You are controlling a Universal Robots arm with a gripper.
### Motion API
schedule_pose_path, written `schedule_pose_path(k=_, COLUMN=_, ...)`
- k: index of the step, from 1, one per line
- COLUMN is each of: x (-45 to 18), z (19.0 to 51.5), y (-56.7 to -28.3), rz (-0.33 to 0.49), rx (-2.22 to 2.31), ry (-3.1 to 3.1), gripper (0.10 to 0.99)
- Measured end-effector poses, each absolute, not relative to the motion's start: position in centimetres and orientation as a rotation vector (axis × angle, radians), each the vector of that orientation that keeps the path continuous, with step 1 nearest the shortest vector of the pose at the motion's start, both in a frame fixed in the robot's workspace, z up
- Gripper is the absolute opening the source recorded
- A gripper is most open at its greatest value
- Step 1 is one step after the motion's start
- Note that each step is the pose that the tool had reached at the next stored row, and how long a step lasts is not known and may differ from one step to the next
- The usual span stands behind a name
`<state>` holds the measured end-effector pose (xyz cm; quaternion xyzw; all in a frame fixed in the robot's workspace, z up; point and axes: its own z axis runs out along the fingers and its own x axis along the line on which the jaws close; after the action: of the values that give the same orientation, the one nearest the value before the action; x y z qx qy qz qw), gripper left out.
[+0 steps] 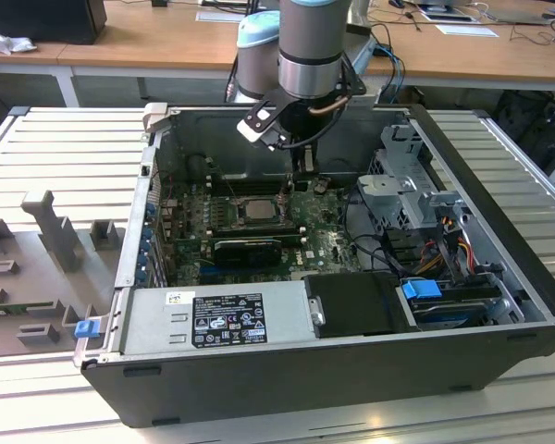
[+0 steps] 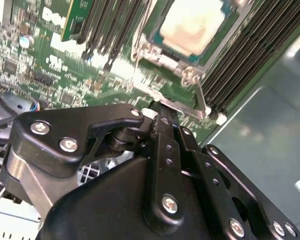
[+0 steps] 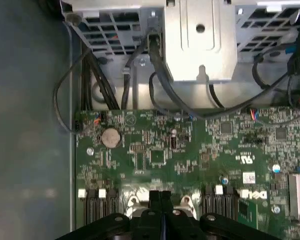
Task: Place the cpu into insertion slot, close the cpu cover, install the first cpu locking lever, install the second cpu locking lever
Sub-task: 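Close the cpu cover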
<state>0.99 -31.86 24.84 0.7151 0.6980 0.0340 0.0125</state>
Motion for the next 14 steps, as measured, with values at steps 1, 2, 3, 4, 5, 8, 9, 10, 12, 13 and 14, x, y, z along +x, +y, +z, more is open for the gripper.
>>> schedule_pose_path(k=1, x=0.3, z=24.8, y=-31.9, rz=0.106, rx=2.228, ry=2.177, gripper=0.106)
schedule_pose_path(k=2, x=-0.3, z=24.7, y=-31.9, rz=0.106, rx=2.227, ry=2.178, gripper=0.106)
schedule_pose_path(k=3, x=-0.5, z=24.6, y=-31.9, rz=0.106, rx=2.226, ry=2.178, gripper=0.106)
schedule_pose_path(k=4, x=-0.7, z=24.4, y=-31.9, rz=0.106, rx=2.226, ry=2.179, gripper=0.106)
schedule_pose_path(k=5, x=-0.9, z=24.2, y=-31.9, rz=0.106, rx=2.226, ry=2.179, gripper=0.106)
schedule_pose_path(k=8, x=-1.2, z=23.5, y=-31.9, rz=0.106, rx=2.224, ry=2.181, gripper=0.106)
schedule_pose_path(k=9, x=-1.3, z=23.2, y=-31.9, rz=0.106, rx=2.223, ry=2.182, gripper=0.106)
schedule_pose_path(k=10, x=-1.6, z=23.1, y=-31.9, rz=0.106, rx=2.221, ry=2.184, gripper=0.106)
schedule_pose_path(k=12, x=-2.1, z=23.1, y=-31.9, rz=0.106, rx=2.217, ry=2.188, gripper=0.106)
schedule_pose_path(k=13, x=-2.3, z=23.1, y=-31.9, rz=0.106, rx=2.217, ry=2.188, gripper=0.106)
schedule_pose_path(k=14, x=-2.4, z=23.1, y=-31.9, rz=0.106, rx=2.217, ry=2.189, gripper=0.106)
